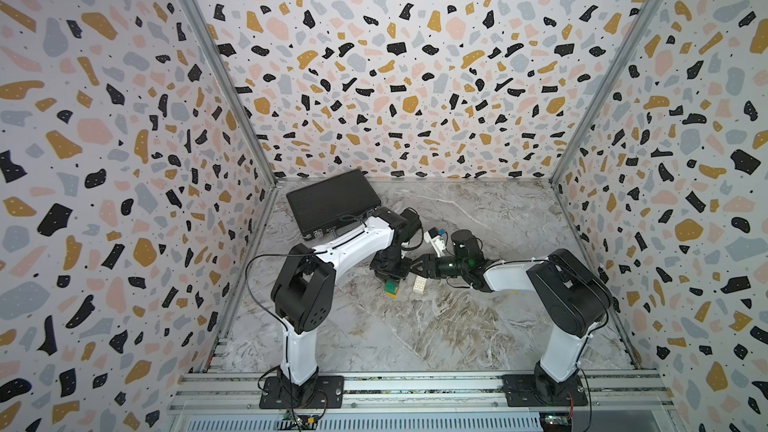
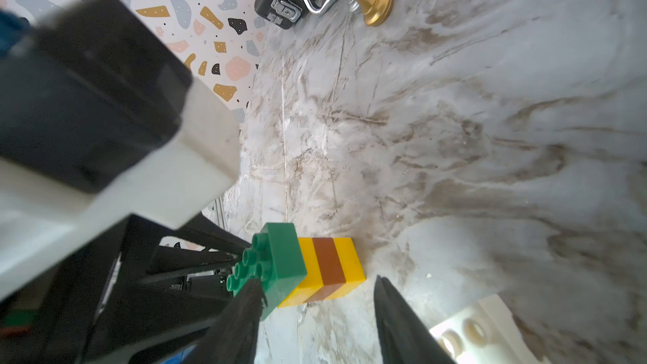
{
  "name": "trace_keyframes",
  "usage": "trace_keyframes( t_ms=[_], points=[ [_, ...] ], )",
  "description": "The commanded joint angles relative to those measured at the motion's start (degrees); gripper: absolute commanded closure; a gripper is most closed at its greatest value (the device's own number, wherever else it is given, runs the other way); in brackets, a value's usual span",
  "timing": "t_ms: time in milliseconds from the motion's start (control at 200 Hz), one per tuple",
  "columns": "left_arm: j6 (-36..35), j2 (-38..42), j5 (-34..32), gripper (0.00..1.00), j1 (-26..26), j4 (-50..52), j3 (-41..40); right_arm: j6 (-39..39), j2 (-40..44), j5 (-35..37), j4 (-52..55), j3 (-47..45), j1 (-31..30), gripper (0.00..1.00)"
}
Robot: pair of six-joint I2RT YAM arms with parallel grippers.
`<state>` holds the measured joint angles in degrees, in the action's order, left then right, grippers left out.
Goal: Assemble an ice cream with lego
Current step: Assemble the lego brick with the lego brick.
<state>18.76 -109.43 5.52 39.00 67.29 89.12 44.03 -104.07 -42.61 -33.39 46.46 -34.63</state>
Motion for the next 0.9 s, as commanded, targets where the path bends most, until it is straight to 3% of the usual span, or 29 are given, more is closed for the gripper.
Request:
trace_keyframes(
  t_ms=[0, 896],
  points=[
    [0.6, -0.39, 0.46, 0.96, -0.26, 1.26, -0.92, -1.42, 1.21, 0.07, 1.46, 1.71, -0.35, 0.45],
    [-0.51, -3.87, 1.65, 0.91, -0.61, 0.4, -0.18, -3.12, 0.89, 0.03, 4.44, 3.03, -1.22, 0.43]
  ],
)
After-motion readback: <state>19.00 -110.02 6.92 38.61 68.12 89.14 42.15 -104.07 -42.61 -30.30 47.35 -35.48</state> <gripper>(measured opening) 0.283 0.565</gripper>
